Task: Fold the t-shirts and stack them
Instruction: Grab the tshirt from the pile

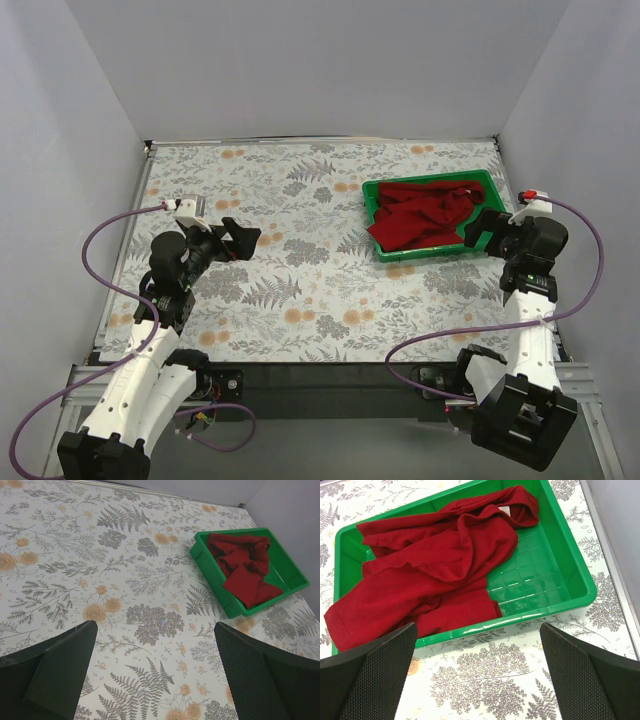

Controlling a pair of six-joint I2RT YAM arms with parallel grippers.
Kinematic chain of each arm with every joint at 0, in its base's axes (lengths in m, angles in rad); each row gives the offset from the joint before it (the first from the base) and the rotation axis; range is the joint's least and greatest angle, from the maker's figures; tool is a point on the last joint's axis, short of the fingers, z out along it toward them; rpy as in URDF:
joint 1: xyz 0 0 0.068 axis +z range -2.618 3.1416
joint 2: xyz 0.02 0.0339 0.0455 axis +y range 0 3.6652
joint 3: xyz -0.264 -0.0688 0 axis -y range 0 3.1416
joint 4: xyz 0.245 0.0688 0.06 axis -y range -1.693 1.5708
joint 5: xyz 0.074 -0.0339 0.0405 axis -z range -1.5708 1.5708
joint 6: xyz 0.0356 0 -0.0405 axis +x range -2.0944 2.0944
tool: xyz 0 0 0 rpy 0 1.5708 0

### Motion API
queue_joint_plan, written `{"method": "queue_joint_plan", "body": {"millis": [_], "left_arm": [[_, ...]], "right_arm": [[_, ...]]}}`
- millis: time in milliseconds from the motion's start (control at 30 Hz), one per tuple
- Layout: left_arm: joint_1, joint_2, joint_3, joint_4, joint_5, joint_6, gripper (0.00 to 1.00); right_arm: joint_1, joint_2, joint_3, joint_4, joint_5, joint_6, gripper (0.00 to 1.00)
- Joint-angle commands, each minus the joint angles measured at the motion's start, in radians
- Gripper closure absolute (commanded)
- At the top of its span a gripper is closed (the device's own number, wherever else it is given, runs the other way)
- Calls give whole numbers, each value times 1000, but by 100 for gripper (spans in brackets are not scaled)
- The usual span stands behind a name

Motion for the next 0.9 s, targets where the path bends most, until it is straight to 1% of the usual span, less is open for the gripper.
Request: {"method": "queue_joint_plan", "body": {"millis": [0, 33, 67, 100, 133, 167, 200, 233, 333, 500, 567, 767, 867], "left_arm": [[-5, -16, 11, 22, 10, 17, 2], [-6, -18, 11, 21, 8, 17, 2], [-9, -18, 12, 19, 7, 19, 2], [-11, -18, 12, 21, 8, 16, 2], [-12, -16, 12, 21, 11, 16, 2], [-14, -16, 12, 21, 13, 14, 2], [-14, -13, 12, 19, 16, 13, 2], [-14, -14, 14, 21, 18, 12, 2], [-14, -21, 12, 19, 19, 12, 2], [-18, -25, 11, 19, 21, 14, 2], [-21, -25, 11, 21, 21, 12, 2], [-25, -31, 11, 21, 28, 12, 2], [-25, -30, 14, 21, 31, 12, 2]], "right_arm": [[-5, -4, 26, 49, -11, -9, 2], [-2, -2, 38, 40, -29, -41, 1], [6, 6, 60, 25, -87, -90, 1], [12, 19, 84, -39, -136, -239, 1], [18, 27, 137, -76, -197, -336, 1], [24, 33, 164, -131, -329, -425, 2], [29, 47, 188, -183, -372, -577, 2], [34, 53, 242, -284, -394, -613, 2], [34, 84, 284, -354, -428, -638, 2], [35, 211, 383, -400, -388, -606, 2], [35, 268, 431, -423, -373, -575, 2], [35, 397, 506, -446, -324, -497, 2], [35, 476, 552, -445, -296, -460, 5]]}}
